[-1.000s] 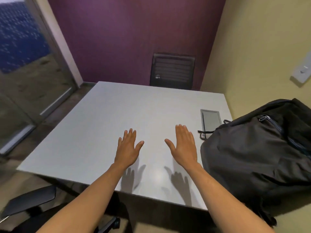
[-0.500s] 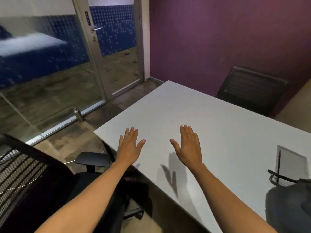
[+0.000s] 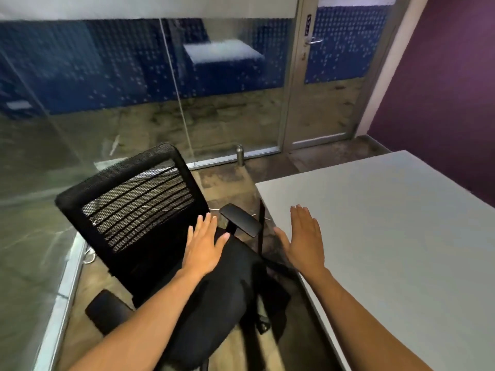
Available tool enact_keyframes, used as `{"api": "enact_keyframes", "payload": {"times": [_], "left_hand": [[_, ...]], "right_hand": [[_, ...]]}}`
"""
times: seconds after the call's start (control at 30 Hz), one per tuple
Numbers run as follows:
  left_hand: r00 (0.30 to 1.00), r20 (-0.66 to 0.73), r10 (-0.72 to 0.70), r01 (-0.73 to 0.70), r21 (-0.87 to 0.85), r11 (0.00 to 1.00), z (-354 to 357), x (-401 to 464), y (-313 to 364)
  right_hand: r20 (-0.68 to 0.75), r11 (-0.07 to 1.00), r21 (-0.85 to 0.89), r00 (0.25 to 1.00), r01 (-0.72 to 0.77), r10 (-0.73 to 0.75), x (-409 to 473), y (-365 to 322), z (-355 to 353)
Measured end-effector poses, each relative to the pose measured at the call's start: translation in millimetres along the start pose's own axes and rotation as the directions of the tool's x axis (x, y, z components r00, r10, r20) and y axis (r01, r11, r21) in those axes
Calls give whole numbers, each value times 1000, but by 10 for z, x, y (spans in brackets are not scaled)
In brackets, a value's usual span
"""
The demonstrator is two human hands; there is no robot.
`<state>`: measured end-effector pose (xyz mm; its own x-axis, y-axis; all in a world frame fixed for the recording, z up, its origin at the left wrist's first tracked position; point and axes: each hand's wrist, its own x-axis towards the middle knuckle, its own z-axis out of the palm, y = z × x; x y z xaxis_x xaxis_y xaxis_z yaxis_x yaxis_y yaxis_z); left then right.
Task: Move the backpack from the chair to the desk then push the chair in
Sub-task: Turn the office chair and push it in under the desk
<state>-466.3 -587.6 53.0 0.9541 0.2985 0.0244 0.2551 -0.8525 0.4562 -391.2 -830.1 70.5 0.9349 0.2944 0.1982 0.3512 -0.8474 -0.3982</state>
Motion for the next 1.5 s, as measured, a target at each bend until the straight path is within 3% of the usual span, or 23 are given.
{"api": "enact_keyframes", "payload": {"times": [0.17, 0.37, 0.6, 1.03, 1.33, 1.5], "left_hand": [[981, -79, -175, 176, 2, 984, -200, -606, -500], [921, -157, -356, 358, -16, 934, -412, -1308, -1081], [846, -237, -478, 472, -85, 877, -722, -1893, -1849], [773, -315, -551, 562, -62, 825, -1743, -2891, -3653], [754, -323, -572, 586, -62, 808, -1996, -2963, -4365], [778, -320, -541, 555, -55, 830, -2080, -2728, -4672]], "right_hand": [[39, 979, 55, 979, 198, -200, -87, -555, 248], [92, 934, 141, 935, 328, -342, -332, -1271, 547], [150, 876, 139, 864, 463, -481, -687, -2218, 936], [198, 783, 196, 758, 591, -622, -1264, -4370, 1784], [223, 753, 190, 719, 630, -658, -1258, -4990, 2197], [226, 737, 166, 702, 655, -675, -915, -5292, 2485]]}}
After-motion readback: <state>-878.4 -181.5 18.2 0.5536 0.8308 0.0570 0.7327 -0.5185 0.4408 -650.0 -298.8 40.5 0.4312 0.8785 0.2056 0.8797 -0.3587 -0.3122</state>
